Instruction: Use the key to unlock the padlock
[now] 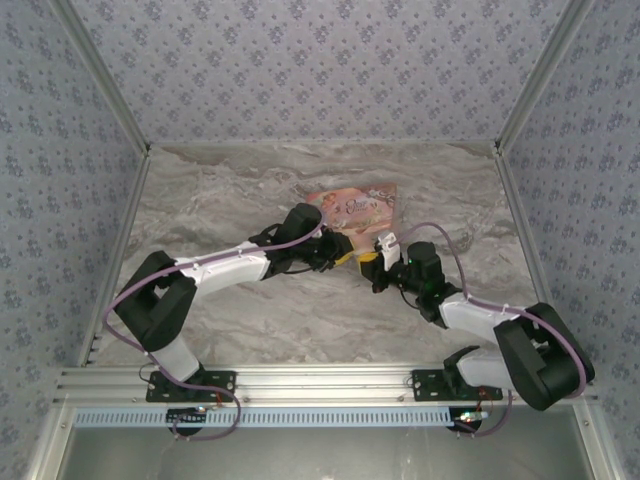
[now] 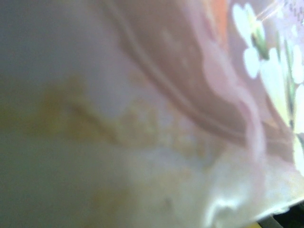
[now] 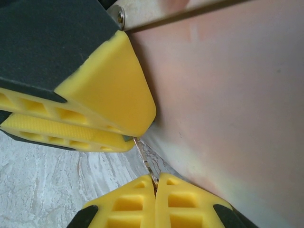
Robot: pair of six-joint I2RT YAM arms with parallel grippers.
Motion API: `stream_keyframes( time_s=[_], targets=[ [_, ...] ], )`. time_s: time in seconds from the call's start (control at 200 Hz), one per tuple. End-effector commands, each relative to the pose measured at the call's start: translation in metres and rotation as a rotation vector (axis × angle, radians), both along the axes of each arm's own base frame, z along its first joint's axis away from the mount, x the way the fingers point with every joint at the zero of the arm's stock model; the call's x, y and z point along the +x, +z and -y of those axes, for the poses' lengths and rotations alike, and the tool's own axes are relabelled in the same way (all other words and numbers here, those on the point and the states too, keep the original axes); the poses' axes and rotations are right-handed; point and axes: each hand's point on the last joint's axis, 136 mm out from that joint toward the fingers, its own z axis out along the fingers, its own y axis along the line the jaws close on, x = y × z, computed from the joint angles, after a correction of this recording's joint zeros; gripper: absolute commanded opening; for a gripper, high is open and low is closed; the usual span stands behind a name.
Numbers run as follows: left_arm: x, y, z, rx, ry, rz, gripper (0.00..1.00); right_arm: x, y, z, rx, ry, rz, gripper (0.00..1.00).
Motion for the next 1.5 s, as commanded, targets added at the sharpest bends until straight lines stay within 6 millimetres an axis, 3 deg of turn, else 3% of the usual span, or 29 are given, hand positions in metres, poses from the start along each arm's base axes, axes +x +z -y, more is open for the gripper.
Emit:
stream_keyframes(
  time_s=[0.0, 0.275, 0.575, 0.8, 1.494],
  targets=[
    [-0.013, 0.044, 0.012, -0.109, -0.07, 0.034, 0.2, 0.007, 0.035, -0.013, 0.07, 0.045, 0.094, 0.0],
    [-0.014, 0.045, 0.012, -0.11, -0.077, 0.03, 0.2, 0.01, 0.039, -0.012, 0.086, 0.051, 0.1, 0.0],
    [-0.006, 0.043, 0.004, -0.101, -0.055, 0.034, 0.2, -0.002, 0.023, -0.007, 0.069, 0.059, 0.06, 0.0],
    [-0.002, 0.043, 0.0, -0.099, -0.051, 0.03, 0.2, -0.005, 0.022, -0.006, 0.065, 0.061, 0.059, 0.0],
    [-0.002, 0.041, -0.005, -0.093, -0.061, 0.017, 0.2, 0.002, 0.016, 0.002, 0.021, 0.006, 0.062, 0.0]
  ],
)
